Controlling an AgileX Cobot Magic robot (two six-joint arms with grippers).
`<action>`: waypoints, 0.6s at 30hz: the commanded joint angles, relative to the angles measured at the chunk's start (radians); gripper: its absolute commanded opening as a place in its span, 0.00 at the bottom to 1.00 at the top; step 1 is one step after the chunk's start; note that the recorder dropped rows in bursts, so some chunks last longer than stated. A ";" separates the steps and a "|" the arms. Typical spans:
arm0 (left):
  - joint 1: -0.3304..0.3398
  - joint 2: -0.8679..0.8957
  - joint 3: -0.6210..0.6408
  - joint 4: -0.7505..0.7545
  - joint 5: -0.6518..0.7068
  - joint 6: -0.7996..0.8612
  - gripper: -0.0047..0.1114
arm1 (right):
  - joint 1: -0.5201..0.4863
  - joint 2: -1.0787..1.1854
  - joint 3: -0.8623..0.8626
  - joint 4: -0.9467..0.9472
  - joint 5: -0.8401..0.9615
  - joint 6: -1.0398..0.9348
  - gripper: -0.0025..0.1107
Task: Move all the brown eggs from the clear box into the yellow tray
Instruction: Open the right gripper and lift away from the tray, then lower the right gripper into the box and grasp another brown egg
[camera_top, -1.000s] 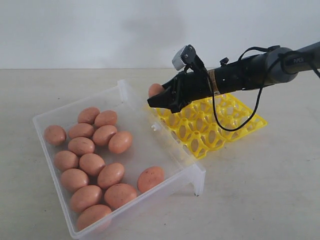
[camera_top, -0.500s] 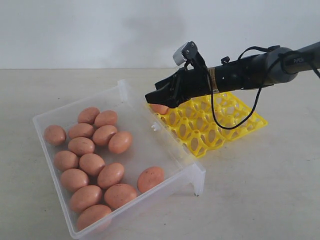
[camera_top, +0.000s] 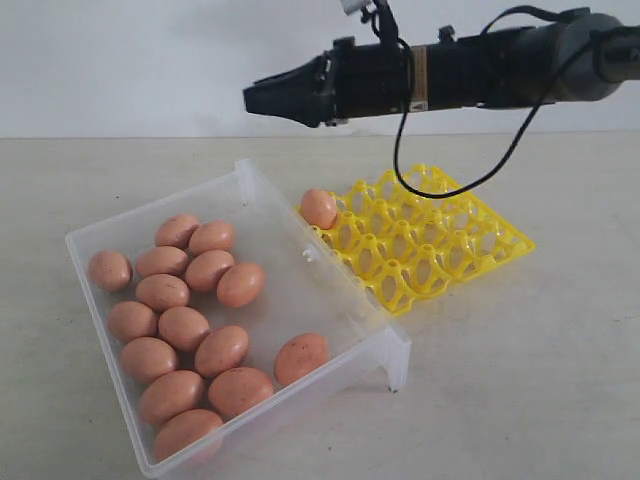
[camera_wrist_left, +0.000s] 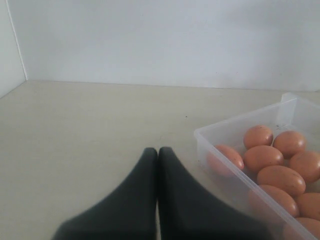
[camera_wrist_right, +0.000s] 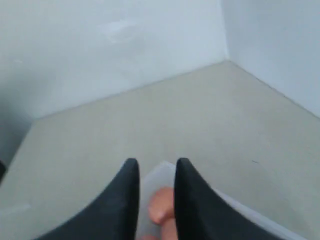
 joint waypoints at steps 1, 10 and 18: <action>-0.003 -0.003 -0.004 -0.005 0.000 0.001 0.00 | 0.129 -0.047 -0.005 -0.081 0.003 0.071 0.02; -0.003 -0.003 -0.004 -0.005 0.000 0.001 0.00 | 0.328 -0.059 -0.003 -0.258 0.599 0.036 0.02; -0.003 -0.003 -0.004 -0.005 0.000 0.001 0.00 | 0.502 -0.111 -0.016 0.543 1.703 -0.994 0.02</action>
